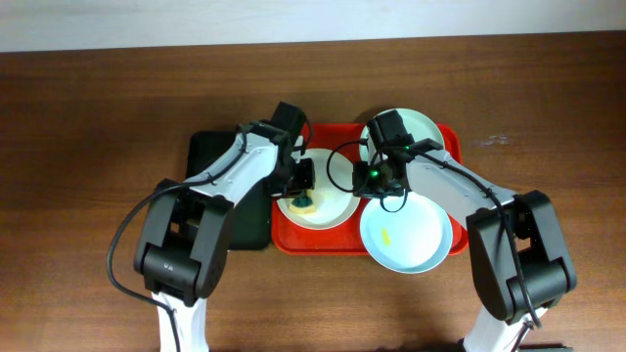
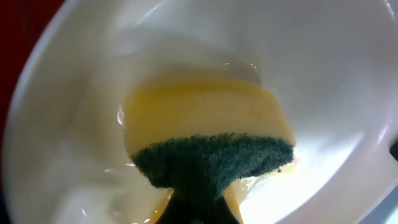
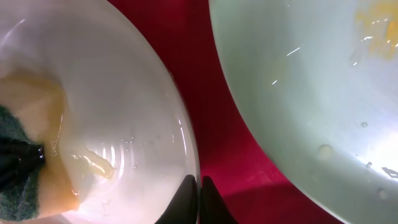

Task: Clean dirty plates on tray and stack at the side
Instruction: 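Scrub the white plate with the sponge using the left gripper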

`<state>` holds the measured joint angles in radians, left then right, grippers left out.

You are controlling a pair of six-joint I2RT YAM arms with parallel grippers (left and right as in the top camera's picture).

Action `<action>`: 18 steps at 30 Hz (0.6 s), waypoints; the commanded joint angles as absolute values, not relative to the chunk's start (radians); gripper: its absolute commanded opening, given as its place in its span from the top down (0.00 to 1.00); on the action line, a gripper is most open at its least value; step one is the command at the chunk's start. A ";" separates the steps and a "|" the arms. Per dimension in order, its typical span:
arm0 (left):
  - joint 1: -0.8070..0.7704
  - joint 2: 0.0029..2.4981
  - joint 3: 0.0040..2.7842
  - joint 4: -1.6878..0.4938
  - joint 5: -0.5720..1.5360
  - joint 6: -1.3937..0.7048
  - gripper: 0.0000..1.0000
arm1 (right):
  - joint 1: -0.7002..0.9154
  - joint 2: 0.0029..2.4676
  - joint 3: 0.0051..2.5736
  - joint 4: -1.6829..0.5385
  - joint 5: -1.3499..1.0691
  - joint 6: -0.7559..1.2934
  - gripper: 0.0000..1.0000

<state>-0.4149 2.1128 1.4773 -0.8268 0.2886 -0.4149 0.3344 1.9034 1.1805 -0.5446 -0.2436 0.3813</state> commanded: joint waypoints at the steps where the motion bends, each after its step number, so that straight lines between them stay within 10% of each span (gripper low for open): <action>1: -0.422 2.199 1.459 -0.808 0.501 -0.326 1.00 | 0.339 1.922 1.176 -0.534 -0.254 0.375 0.96; 18: -0.401 1.964 1.472 -0.850 0.105 -0.441 1.00 | 0.340 1.922 1.176 -0.526 -0.257 0.375 0.96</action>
<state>-0.3981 1.9587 1.4776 -0.8455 0.2230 -0.4019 0.3344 1.9034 1.1797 -0.5411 -0.2436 0.3813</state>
